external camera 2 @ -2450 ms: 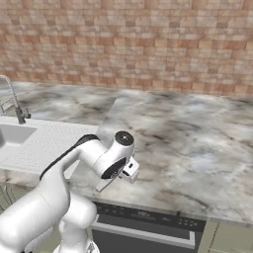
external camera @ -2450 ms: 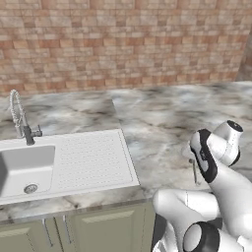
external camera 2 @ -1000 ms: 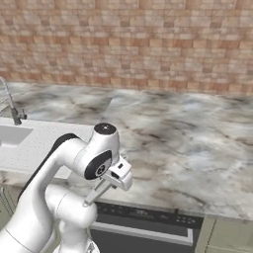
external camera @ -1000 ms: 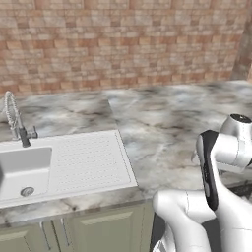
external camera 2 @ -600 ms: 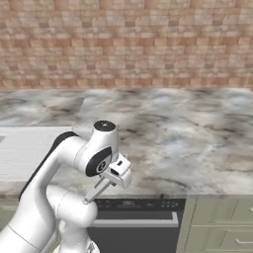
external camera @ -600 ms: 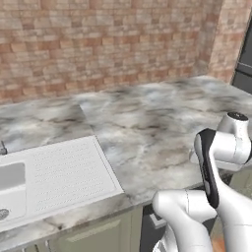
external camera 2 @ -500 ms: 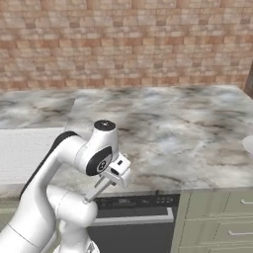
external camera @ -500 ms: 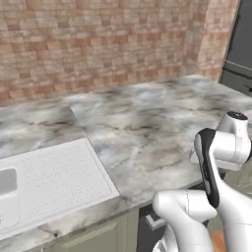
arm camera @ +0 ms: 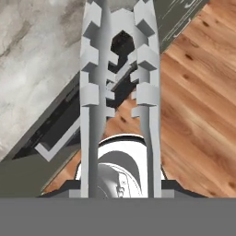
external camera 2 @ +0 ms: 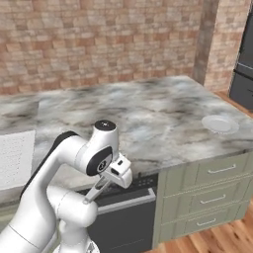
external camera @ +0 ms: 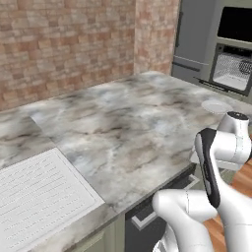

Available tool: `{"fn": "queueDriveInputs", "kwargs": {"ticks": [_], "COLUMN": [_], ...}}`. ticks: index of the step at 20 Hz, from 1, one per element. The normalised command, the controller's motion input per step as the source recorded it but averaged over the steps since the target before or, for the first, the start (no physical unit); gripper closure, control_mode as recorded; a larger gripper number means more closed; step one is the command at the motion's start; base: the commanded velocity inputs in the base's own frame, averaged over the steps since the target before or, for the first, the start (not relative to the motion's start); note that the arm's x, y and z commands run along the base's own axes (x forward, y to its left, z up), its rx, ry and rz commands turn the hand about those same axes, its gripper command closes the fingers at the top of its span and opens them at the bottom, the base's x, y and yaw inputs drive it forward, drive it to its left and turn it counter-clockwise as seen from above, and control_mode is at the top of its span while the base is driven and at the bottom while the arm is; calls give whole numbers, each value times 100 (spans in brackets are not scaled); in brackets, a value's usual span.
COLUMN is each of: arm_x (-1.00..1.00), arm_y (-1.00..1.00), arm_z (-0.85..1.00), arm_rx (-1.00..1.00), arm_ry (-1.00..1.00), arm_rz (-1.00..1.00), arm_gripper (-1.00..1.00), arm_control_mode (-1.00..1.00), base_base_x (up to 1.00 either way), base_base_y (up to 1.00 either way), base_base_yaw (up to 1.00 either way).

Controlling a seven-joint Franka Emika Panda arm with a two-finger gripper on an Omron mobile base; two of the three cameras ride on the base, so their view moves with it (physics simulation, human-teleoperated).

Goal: Pick up the tongs from the counter and place them near the plate next to the oven.

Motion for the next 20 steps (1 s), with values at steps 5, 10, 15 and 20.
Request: {"fn": "queueDriveInputs", "kwargs": {"ticks": [5, 10, 15, 20], "arm_x": [0, 0, 0, 0], "arm_y": [0, 0, 0, 0], "arm_z": [0, 0, 0, 0], "arm_rx": [0, 0, 0, 0], "arm_ry": [0, 0, 0, 0], "arm_rz": [0, 0, 0, 0], "arm_gripper": [100, 100, 100, 100], "arm_control_mode": [100, 100, 100, 100], "base_base_x": [27, 56, 76, 84], "base_base_y": [-25, -73, -86, -97], "base_base_yaw": [-30, -13, -1, 3]}}
